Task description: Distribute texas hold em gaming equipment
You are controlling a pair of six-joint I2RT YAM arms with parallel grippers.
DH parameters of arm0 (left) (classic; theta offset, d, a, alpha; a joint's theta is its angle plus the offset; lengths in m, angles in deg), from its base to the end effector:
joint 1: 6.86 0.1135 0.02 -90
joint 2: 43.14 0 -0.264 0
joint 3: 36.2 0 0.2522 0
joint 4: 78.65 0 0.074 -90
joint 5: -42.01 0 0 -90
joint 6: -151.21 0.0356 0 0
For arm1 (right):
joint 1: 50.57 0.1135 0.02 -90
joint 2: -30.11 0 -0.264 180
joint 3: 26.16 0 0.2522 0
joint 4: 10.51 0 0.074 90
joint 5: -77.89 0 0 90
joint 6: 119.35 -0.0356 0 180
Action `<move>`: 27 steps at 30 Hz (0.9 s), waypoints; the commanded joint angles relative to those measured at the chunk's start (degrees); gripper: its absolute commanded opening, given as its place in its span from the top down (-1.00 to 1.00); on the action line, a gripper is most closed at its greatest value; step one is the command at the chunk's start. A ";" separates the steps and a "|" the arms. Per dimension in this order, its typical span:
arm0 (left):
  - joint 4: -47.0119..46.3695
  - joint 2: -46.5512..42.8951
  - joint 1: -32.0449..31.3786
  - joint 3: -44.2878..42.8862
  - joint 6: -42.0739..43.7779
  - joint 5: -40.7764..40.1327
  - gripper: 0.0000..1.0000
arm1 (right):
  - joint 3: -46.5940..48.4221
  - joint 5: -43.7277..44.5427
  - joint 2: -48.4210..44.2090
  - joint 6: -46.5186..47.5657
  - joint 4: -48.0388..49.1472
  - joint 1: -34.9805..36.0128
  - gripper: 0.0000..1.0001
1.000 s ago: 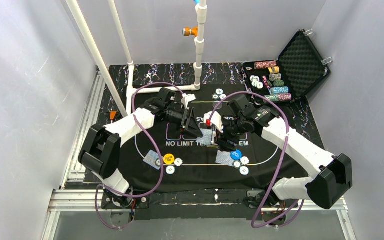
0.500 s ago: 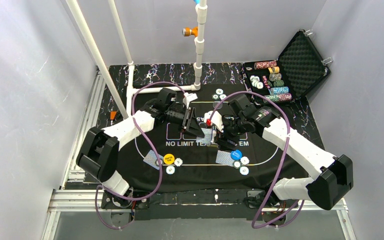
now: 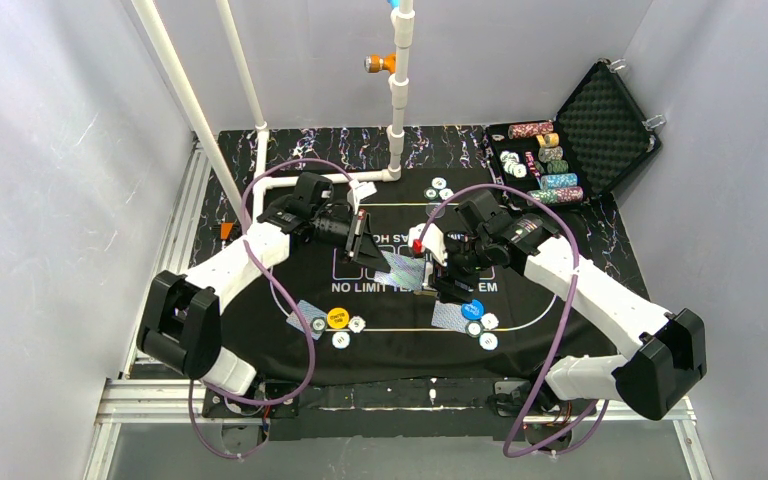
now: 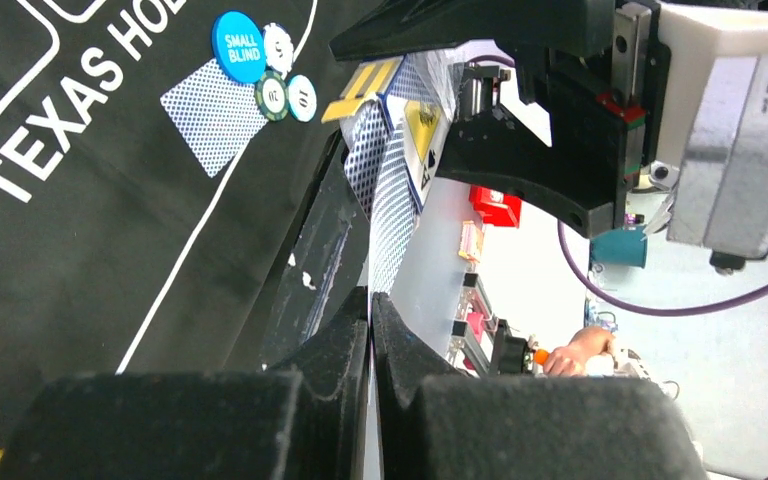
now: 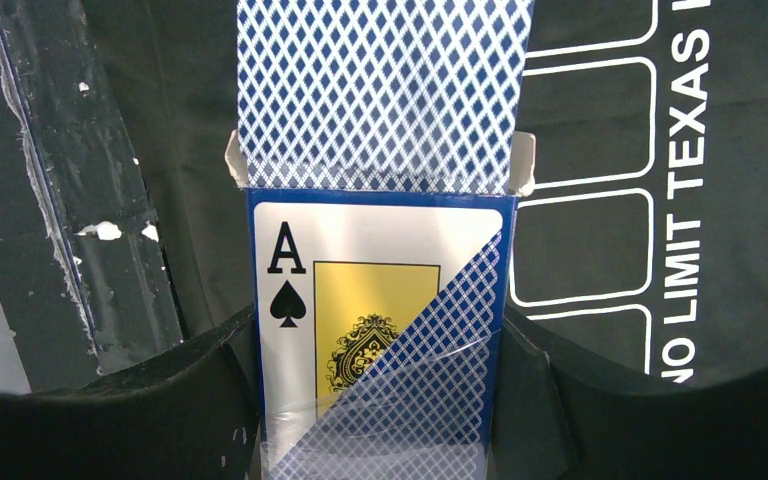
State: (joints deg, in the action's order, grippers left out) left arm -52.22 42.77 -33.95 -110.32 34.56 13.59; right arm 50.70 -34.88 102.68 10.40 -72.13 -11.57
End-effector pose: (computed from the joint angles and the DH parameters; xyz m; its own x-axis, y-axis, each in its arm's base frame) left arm 0.2702 -0.1734 0.2690 -0.8654 0.2029 -0.4581 0.4965 0.2238 -0.8387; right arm 0.1857 0.1681 0.2943 -0.0281 -0.7814 -0.6234 -0.9893 0.1111 -0.0947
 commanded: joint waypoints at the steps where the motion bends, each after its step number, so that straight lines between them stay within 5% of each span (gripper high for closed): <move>1: 4.51 -2.99 2.93 -1.09 3.75 3.72 1.00 | 0.09 -0.58 -1.84 -0.94 2.61 -0.75 0.97; 5: 6.82 -3.25 7.88 -5.01 6.32 1.53 1.00 | -0.86 -0.57 -2.56 -1.58 3.27 -1.62 0.97; 11: 7.48 1.42 9.21 -10.05 5.26 -13.39 1.00 | -0.12 -0.11 -2.21 -1.73 3.21 -2.06 0.97; 20: 1.11 12.66 8.21 -12.79 -13.29 -35.90 1.00 | 1.51 -1.95 -2.78 -4.45 5.02 -7.53 0.97; 27: -4.09 21.75 3.52 -17.88 -20.10 -40.34 1.00 | 2.55 -0.90 -3.05 -5.18 5.20 -10.07 0.97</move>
State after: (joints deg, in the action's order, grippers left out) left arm -52.49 61.33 -27.70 -123.71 20.00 -22.40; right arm 49.78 -34.74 101.74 6.38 -69.33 -20.42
